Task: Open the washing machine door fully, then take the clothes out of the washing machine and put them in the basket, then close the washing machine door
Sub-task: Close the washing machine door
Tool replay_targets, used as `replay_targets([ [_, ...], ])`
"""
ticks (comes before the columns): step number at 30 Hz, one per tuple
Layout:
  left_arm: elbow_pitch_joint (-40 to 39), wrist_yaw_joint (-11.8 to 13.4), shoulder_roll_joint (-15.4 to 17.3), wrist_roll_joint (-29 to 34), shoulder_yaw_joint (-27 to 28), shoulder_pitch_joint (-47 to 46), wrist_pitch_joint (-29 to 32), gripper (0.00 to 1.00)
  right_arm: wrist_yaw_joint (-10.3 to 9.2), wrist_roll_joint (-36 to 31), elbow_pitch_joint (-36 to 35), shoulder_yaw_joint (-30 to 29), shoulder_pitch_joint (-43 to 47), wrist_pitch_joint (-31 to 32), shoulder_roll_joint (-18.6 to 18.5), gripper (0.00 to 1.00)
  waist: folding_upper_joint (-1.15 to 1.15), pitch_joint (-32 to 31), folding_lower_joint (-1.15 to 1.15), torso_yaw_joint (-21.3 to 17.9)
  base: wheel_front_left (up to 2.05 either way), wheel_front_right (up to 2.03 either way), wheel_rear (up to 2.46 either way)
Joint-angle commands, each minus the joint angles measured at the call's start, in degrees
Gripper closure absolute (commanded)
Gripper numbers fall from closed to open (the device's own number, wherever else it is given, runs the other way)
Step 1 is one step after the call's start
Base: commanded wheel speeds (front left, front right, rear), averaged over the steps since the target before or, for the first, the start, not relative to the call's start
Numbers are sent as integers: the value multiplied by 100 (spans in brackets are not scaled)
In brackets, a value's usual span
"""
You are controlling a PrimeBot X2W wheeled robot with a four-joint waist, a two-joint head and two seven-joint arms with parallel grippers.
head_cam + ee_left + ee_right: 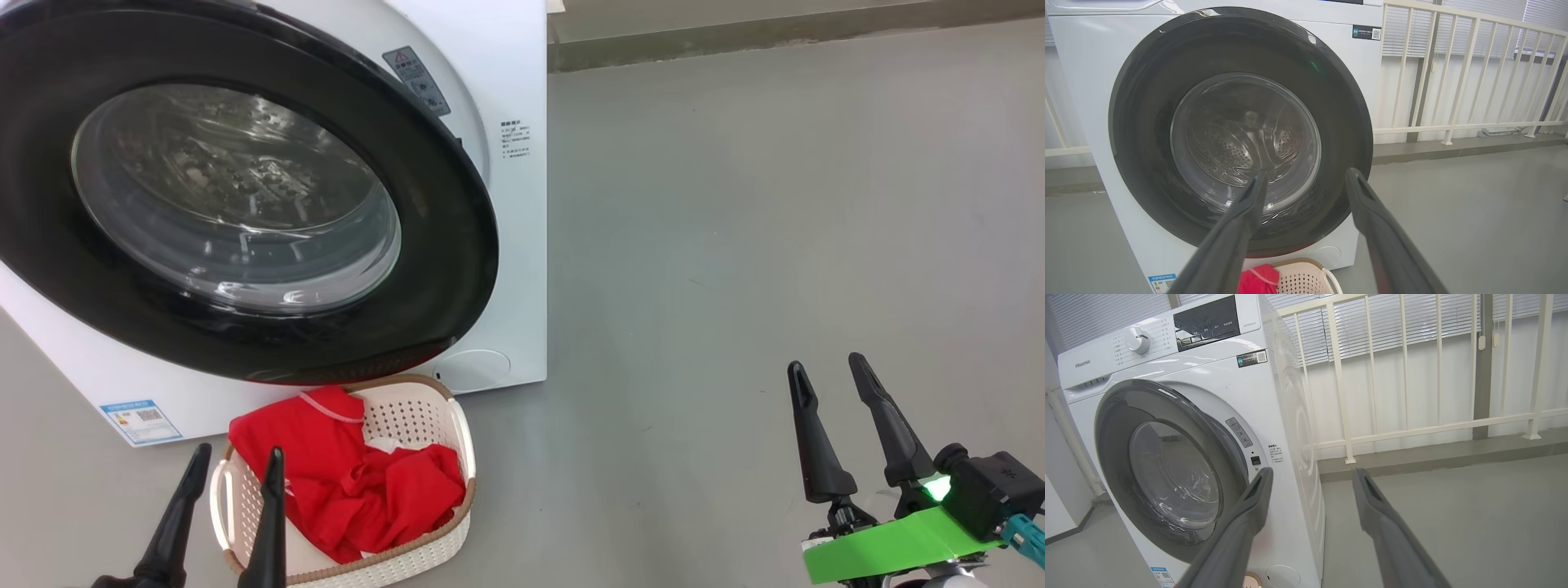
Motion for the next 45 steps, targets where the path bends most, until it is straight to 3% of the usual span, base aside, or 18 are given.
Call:
replay_targets([
  [1,-120,-36,39,105,207,-127,-51,0,43,-36,-144,148,-79,-36,-28,0,0,-6,0,-1,0,0,0],
  [11,-98,-71,-17,182,143,-157,-51,0,43,-126,-118,185,-29,-36,-28,0,0,-5,0,102,0,0,0],
  [12,-99,-73,-20,187,131,-162,-51,0,43,-152,-109,190,-28,-36,-28,21,0,5,0,131,0,0,0],
  [13,-101,-74,-23,192,118,-167,-51,0,43,-184,-83,215,-29,-36,-28,56,0,14,0,163,0,0,0],
  [14,-103,-76,-26,196,99,-173,-51,0,43,-225,-55,238,-35,-36,-28,76,0,26,0,200,0,0,0],
  [16,-106,-78,-37,193,56,-190,-51,0,43,-206,8,270,-56,-36,-28,100,0,44,0,285,0,0,0],
  [25,-44,-85,-98,102,-348,-294,-51,0,43,-78,415,725,-577,-36,-208,100,0,166,0,761,0,0,0],
  [36,36,-86,29,-67,-754,-662,-51,0,43,171,1488,1626,-2150,-36,-295,100,0,622,0,1306,0,0,0],
  [45,-27,-86,41,-155,-887,-972,-51,0,43,239,2048,1720,-3094,-36,-308,100,0,1185,0,1761,0,0,0],
])
